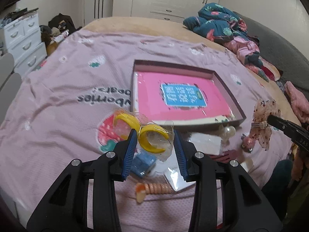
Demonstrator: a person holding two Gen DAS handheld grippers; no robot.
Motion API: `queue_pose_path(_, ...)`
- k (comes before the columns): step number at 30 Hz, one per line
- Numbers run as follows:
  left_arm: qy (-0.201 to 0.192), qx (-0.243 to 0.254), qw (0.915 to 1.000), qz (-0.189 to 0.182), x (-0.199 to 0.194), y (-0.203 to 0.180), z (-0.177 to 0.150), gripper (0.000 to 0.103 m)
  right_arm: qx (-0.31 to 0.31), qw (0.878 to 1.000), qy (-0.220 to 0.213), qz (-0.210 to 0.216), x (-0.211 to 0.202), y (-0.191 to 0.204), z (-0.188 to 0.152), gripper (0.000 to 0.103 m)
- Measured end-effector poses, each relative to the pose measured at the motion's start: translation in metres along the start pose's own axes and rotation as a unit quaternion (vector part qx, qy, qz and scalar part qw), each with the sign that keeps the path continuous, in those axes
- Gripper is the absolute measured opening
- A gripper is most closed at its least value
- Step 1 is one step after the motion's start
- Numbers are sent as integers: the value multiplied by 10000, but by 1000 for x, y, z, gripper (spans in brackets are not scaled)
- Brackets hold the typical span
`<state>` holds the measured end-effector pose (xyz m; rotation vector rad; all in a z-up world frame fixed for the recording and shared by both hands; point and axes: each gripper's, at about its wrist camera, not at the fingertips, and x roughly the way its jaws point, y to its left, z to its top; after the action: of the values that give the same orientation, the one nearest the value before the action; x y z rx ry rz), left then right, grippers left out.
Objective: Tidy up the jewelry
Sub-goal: 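Carry the pink bow with the right tool into the tray box while the left tool grasps the yellow clips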
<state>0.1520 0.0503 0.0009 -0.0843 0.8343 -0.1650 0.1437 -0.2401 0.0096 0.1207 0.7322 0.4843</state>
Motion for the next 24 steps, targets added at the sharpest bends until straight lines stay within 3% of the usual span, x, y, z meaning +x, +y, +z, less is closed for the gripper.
queue_pose_path(14,-189,-22,9998,-24,19,-2,58,30,-205,9989,-353,-224,12,-2,65,7)
queue_pose_path(19,9,55,9999,-123,50,-19,69,30,-149,9981,-355,-487,23,-19,88,7)
queue_pose_path(24,298,144,9994,-61,87,-30,69,30,-115,9972,-89,-729,46,-35,97,7)
